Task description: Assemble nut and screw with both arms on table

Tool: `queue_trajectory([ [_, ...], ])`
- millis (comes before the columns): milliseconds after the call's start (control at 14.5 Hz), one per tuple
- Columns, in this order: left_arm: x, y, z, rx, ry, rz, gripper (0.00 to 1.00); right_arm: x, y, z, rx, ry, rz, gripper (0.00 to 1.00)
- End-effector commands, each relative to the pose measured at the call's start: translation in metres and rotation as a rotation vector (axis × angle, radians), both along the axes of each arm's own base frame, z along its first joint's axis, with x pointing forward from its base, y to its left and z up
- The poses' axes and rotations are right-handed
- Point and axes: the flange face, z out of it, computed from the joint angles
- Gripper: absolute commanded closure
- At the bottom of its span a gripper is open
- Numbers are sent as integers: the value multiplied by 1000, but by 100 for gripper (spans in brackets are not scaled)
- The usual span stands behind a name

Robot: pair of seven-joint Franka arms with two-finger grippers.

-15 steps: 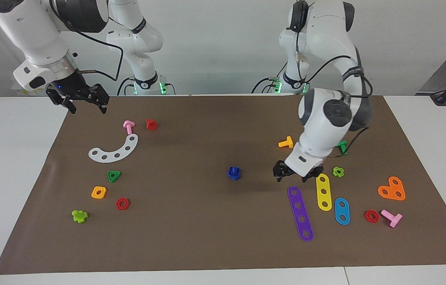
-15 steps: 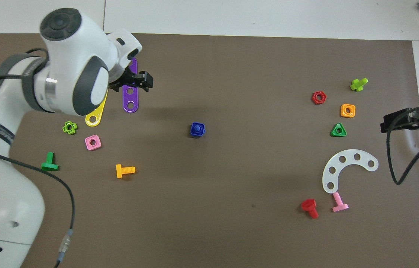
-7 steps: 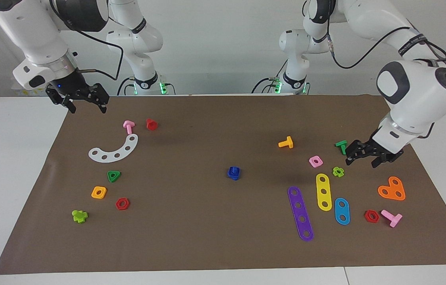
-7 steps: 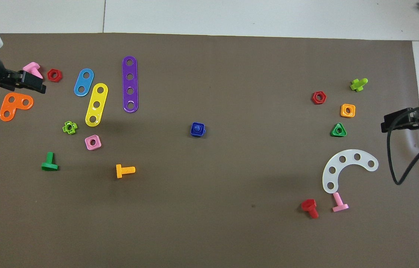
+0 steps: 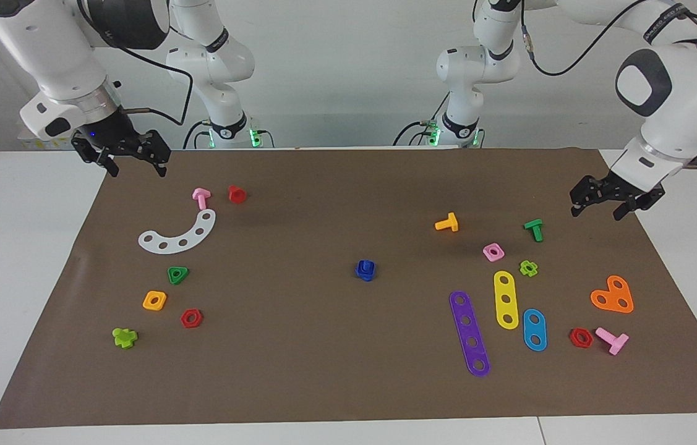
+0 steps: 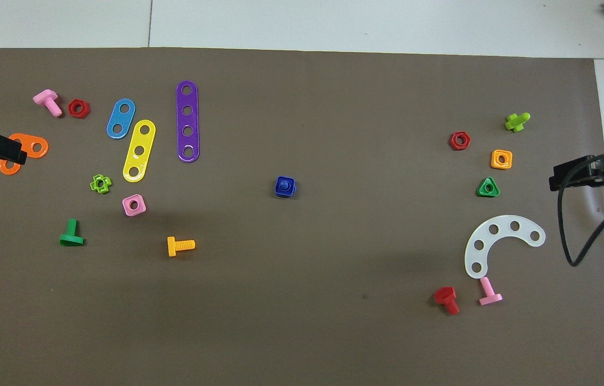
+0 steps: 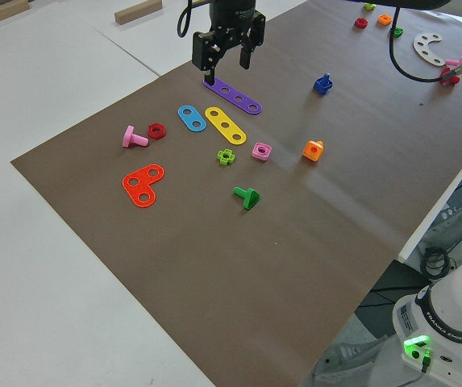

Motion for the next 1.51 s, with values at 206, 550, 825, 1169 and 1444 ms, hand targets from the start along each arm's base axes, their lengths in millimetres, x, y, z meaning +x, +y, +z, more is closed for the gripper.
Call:
queue_trajectory([
  [206, -31, -44, 24, 41, 26, -5, 0, -6, 1, 2, 2, -5, -4, 0],
  [550, -34, -61, 28, 54, 17, 10, 0, -6, 1, 2, 2, -5, -4, 0],
  [825, -31, -62, 30, 53, 0, 21, 0, -6, 0, 2, 2, -5, -6, 0],
  [1169, -30, -62, 31, 52, -15, 11, 0, -6, 1, 2, 2, -5, -4, 0],
  [1444, -30, -55, 31, 51, -18, 22, 0, -6, 1, 2, 2, -5, -4, 0],
])
